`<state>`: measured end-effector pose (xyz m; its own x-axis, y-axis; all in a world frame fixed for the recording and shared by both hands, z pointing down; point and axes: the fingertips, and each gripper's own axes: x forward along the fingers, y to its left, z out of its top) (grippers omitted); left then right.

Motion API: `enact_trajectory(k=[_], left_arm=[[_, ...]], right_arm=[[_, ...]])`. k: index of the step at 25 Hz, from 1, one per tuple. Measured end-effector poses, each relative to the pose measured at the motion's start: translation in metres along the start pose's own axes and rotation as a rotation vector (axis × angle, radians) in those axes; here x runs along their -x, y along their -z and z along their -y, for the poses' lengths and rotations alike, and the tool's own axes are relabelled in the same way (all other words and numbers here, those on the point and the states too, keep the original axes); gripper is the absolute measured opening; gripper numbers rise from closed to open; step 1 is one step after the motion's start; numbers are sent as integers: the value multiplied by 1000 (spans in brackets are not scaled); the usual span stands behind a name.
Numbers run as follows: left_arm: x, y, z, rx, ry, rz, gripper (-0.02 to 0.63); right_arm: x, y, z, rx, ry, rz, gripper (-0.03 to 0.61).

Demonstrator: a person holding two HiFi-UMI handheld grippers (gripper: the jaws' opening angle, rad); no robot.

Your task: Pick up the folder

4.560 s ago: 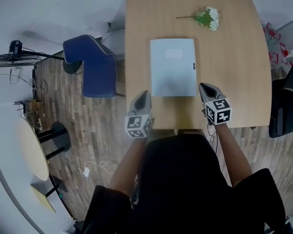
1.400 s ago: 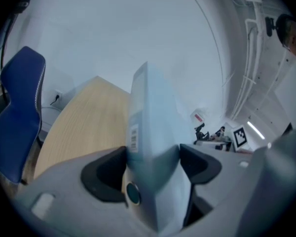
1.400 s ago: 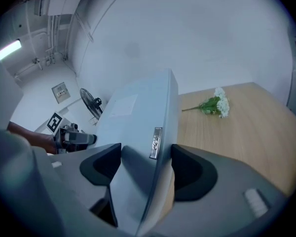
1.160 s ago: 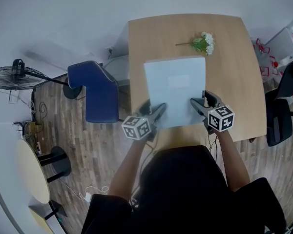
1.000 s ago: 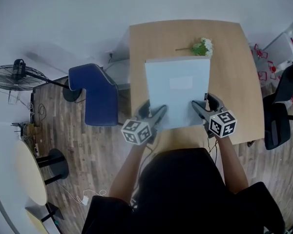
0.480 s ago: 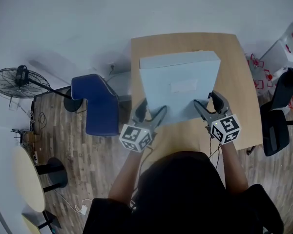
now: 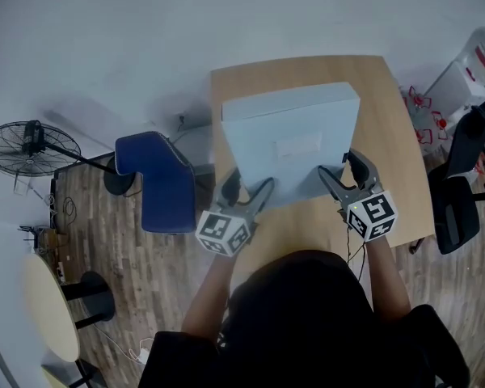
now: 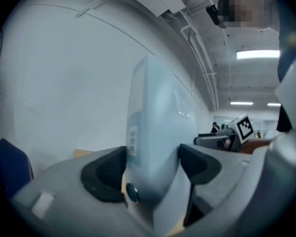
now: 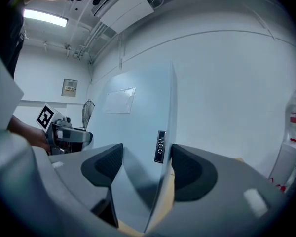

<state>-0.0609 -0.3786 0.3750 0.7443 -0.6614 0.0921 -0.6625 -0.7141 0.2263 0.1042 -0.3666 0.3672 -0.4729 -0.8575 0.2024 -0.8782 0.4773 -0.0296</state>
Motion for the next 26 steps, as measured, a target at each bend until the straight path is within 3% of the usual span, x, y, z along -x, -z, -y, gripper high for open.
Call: enact_trajectory(k=[26], left_arm=[[-13,8,1,-5,-3,-32,345]], right_arm=[[-4,11,13,-9,19,-18,308]])
